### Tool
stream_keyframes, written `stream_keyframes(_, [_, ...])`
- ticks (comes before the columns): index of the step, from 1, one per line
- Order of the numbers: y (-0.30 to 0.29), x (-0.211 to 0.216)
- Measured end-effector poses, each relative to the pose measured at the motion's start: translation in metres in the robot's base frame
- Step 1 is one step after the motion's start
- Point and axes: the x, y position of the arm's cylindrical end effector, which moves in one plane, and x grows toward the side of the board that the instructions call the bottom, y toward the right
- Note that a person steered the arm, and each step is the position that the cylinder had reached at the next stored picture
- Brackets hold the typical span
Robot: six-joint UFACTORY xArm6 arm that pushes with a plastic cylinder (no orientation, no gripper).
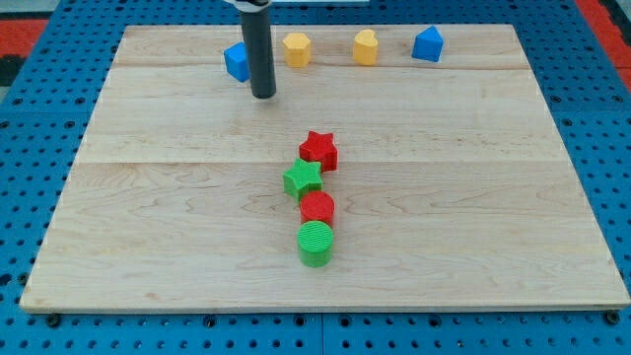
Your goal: Push the blue cube to the yellow hexagon
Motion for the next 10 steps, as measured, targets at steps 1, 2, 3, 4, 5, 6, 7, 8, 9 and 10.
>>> stream_keyframes(1, [-0.021, -0.024])
stream_keyframes(2, [-0.031, -0.027])
stream_keyframes(3, [-0.043, -0.064])
stream_keyframes(4, [-0.067, -0.013])
stream_keyframes(5, [-0.127, -0.088])
stream_keyframes(6, [-0.104, -0.124])
stream_keyframes(7, [-0.062, -0.124])
stream_keyframes(8, [0.011, -0.124])
stream_keyframes(9, [0.003, -0.117])
stream_keyframes(10, [-0.015, -0.104])
